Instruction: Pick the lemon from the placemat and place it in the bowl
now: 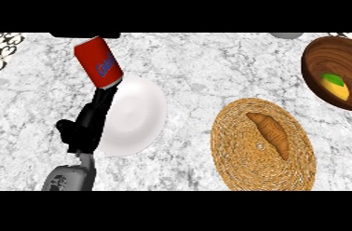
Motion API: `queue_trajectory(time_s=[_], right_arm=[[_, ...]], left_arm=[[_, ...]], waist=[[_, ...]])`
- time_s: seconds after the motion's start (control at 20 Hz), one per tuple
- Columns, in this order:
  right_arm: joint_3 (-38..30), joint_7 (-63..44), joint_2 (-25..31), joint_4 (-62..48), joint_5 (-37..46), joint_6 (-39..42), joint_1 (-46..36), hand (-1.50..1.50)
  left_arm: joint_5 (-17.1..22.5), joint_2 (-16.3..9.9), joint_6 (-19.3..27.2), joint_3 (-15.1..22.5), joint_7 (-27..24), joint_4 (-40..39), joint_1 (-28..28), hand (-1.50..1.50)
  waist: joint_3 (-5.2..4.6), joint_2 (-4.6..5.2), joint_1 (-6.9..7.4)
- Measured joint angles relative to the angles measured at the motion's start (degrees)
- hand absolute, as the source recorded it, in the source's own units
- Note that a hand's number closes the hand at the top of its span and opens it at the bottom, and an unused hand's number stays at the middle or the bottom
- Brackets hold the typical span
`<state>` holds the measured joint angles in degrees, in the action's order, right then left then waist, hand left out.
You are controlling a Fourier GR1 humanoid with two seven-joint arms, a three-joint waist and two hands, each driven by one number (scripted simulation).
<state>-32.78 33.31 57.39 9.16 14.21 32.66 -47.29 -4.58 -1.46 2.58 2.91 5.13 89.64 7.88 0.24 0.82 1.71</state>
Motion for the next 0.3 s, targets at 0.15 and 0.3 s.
queue_trajectory(time_s=[0.15, 0.3], right_arm=[[-0.04, 0.48, 0.17, 0.76, -0.50, 1.04, 2.41, -1.50], [0.30, 1.46, 0.11, 1.96, -0.68, 1.38, 4.98, -1.50]], left_arm=[[0.14, -0.34, 0.01, -0.14, -0.02, 0.27, 0.02, 0.00], [0.65, -0.76, -0.37, -0.81, 0.16, -0.16, 0.62, 0.00]], waist=[[0.05, 0.03, -0.04], [0.07, 0.02, -0.23]])
